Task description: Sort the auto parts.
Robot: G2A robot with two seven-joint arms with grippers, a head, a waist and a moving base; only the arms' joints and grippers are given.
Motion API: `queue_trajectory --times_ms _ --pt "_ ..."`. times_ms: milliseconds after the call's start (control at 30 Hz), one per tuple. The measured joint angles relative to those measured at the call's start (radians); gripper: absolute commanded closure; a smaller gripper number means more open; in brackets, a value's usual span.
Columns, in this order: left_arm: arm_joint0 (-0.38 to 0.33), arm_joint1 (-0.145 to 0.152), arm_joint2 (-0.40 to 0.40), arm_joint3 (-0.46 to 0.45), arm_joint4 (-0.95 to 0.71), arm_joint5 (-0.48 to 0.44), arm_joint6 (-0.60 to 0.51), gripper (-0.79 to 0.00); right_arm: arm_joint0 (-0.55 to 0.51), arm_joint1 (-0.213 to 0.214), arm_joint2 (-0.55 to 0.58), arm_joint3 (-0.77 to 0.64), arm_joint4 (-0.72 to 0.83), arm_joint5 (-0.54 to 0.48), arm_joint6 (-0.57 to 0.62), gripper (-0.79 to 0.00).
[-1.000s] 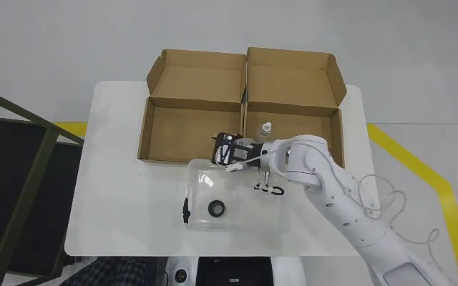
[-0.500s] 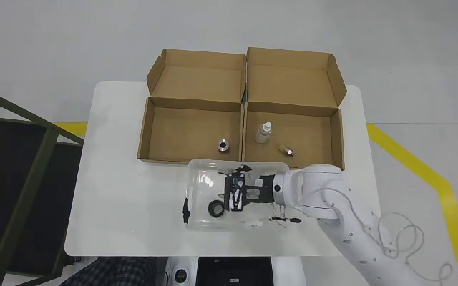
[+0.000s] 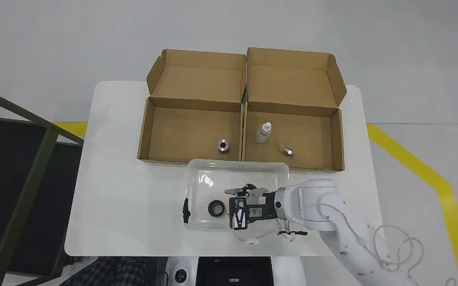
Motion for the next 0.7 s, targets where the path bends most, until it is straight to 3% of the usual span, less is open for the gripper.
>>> queue_trajectory --times_ms 700 --pt "0.0 0.0 0.0 0.0 0.0 0.0 0.0 -0.785 0.088 -0.025 -0.148 0.114 -0.068 0.059 -0.069 -0.462"
